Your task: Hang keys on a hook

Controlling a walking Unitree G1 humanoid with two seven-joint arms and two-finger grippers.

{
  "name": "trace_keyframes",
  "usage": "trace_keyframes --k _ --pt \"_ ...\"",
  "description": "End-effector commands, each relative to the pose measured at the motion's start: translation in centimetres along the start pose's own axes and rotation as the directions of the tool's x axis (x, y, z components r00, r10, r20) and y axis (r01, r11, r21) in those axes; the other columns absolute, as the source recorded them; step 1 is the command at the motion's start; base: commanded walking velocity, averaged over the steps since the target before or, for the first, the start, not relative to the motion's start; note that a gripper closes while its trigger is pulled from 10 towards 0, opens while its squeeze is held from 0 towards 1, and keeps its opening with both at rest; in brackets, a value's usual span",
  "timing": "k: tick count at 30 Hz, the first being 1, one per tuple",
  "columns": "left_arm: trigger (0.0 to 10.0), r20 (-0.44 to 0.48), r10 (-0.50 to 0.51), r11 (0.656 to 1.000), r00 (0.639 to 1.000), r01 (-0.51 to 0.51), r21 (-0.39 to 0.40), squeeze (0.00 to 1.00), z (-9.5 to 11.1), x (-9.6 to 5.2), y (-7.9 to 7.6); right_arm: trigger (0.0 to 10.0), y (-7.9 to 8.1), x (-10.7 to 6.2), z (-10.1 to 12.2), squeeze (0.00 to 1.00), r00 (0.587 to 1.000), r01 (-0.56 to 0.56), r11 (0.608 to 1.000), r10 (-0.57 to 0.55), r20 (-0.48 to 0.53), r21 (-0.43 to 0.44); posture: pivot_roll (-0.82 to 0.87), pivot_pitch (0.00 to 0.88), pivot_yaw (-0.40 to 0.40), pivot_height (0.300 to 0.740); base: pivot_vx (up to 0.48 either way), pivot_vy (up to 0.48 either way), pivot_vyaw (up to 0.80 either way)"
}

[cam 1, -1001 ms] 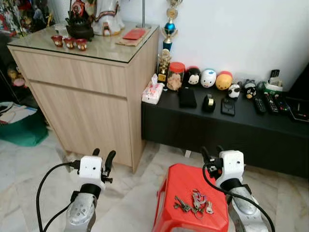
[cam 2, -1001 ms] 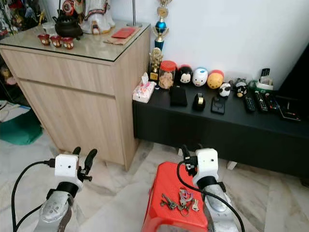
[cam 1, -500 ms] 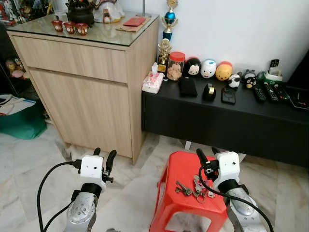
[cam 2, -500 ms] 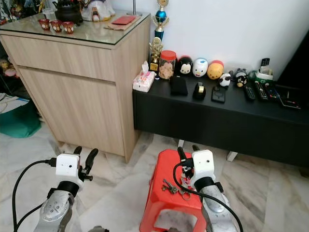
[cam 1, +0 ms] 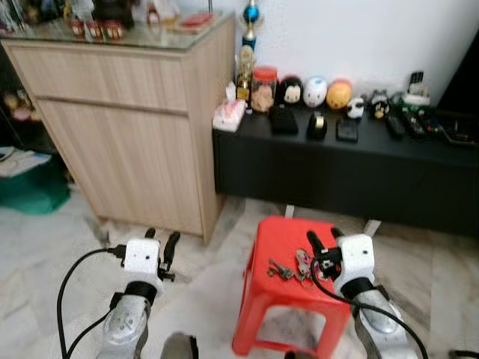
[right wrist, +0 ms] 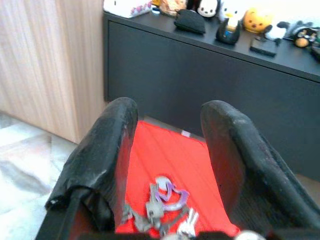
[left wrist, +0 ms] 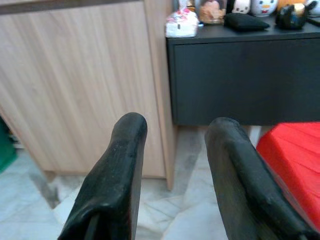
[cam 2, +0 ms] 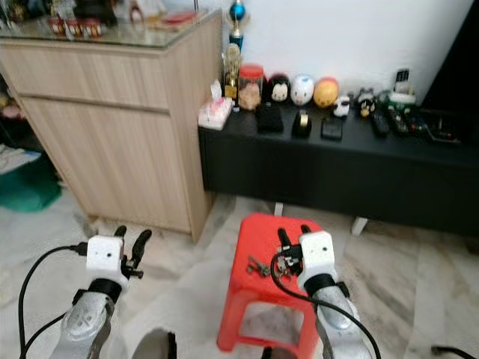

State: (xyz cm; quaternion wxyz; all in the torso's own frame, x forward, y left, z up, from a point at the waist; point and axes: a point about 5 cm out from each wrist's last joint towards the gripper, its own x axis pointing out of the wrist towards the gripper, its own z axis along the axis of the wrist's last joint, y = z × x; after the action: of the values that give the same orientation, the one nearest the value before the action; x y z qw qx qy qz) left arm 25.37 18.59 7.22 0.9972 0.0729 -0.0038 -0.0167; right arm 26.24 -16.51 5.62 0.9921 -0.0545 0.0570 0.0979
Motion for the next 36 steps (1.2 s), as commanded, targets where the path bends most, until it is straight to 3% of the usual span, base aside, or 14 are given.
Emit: trace_keyframes --k 1,17,24,28,36 --pt "10.0 0.005 -0.004 1.0 1.0 0.004 0.002 0.0 0.4 0.1 0.0 10.0 0.1 0.1 0.5 0.0 1.0 -0.005 1.0 0.005 0.012 0.005 -0.01 0.0 -0.072 0.608 0.0 0.0 0.0" --pt "10.0 -0.008 -0.032 0.999 0.999 0.032 -0.011 0.0 0.3 0.2 -0.6 10.0 -1.1 0.2 -0.3 0.0 0.998 0.043 0.999 -0.042 -0.045 0.023 -0.01 0.0 -0.08 0.608 0.0 0.0 0.0" --pt "10.0 -0.007 -0.028 1.0 1.0 0.028 -0.013 0.0 0.4 0.2 -0.6 10.0 -2.4 0.0 -1.0 0.0 0.994 0.08 0.997 -0.078 -0.078 0.019 0.0 0.0 -0.081 0.608 0.0 0.0 0.0" --pt "10.0 -0.004 -0.024 1.0 1.0 0.024 -0.014 0.0 0.5 0.2 -0.5 10.0 -1.7 -0.2 -0.5 0.0 0.999 0.028 0.999 -0.026 -0.038 0.045 0.0 0.0 -0.082 0.608 0.0 0.0 0.0" --pt "10.0 0.009 -0.02 1.0 1.0 0.02 -0.016 0.0 0.8 0.3 -0.4 10.0 -1.2 0.0 -0.6 0.0 0.999 -0.007 0.999 0.009 -0.047 0.038 0.0 0.0 -0.078 0.608 0.0 0.0 0.75"
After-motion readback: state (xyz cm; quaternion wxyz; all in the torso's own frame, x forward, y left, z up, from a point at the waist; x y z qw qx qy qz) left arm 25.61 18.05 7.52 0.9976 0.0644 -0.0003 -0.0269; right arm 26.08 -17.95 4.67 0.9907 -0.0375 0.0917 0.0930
